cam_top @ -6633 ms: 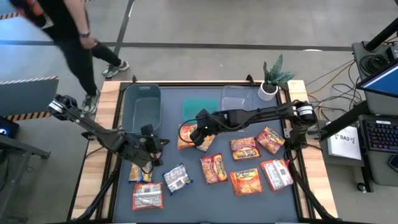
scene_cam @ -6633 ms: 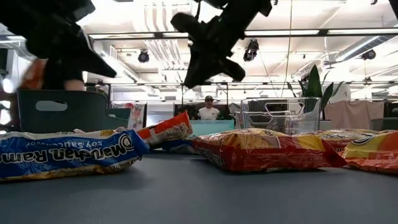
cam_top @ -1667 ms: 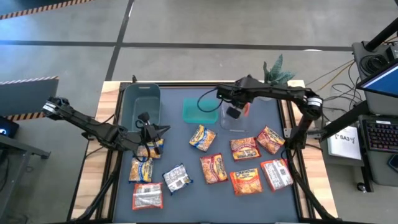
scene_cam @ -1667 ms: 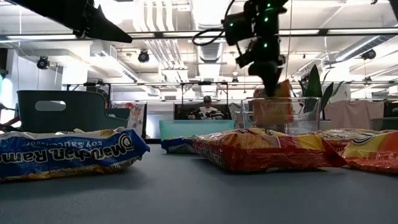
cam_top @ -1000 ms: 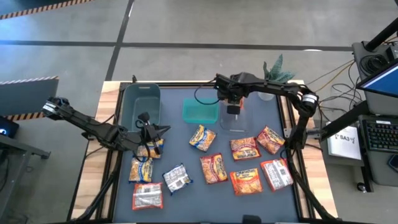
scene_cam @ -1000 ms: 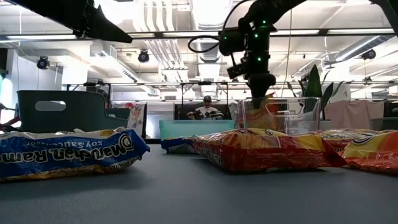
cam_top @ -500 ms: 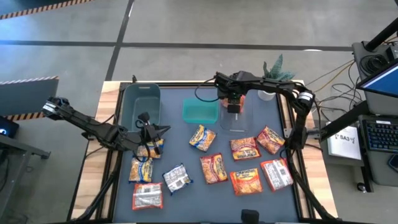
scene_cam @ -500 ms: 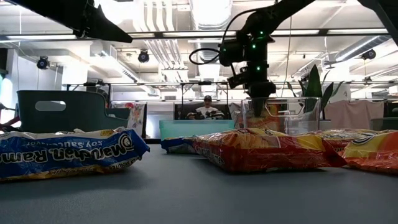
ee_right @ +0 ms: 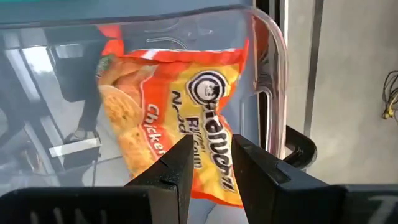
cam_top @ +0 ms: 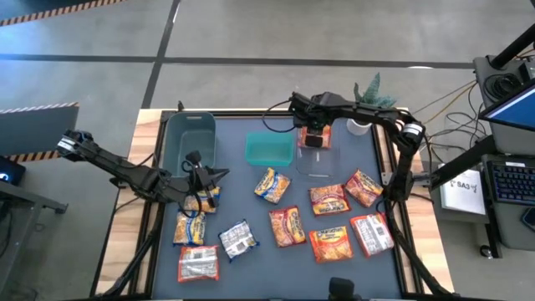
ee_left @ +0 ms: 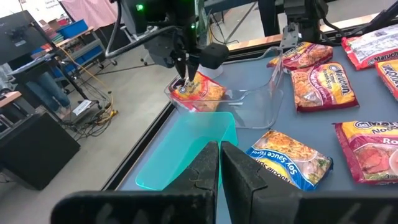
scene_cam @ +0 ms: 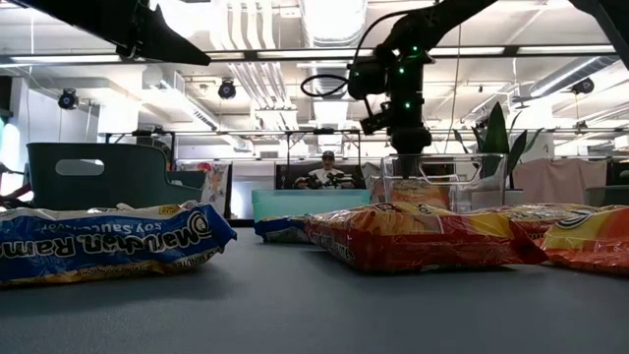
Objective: Sort Maruchan noodles
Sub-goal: Put the red noodle pack into the light blue bin
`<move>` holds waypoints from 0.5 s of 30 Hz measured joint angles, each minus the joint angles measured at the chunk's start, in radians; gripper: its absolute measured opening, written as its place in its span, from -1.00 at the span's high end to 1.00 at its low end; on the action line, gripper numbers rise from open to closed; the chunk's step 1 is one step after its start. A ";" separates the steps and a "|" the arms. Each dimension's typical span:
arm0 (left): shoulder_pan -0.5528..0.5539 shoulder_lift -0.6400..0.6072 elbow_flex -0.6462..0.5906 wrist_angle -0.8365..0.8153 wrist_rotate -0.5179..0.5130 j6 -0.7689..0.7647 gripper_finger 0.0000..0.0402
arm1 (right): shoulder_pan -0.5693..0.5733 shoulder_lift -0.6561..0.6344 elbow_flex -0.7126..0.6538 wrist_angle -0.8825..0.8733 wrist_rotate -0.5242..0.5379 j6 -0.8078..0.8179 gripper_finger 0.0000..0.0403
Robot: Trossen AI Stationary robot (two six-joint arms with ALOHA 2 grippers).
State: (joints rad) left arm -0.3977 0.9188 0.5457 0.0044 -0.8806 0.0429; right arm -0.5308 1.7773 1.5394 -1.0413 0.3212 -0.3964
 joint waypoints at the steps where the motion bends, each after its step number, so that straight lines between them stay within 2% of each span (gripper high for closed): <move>1: 0.000 0.000 0.000 0.000 0.000 0.000 1.00 | 0.000 -0.001 0.007 -0.003 0.009 0.009 0.51; 9: 0.000 0.000 0.000 0.000 0.000 -0.008 1.00 | 0.085 -0.082 0.059 -0.048 0.009 0.176 0.52; 15: -0.001 0.014 0.000 0.000 0.003 -0.058 1.00 | 0.240 -0.194 0.059 -0.033 -0.130 0.364 0.58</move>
State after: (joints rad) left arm -0.3985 0.9327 0.5457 0.0048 -0.8773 -0.0148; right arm -0.2907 1.5837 1.5982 -1.0748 0.1912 -0.0323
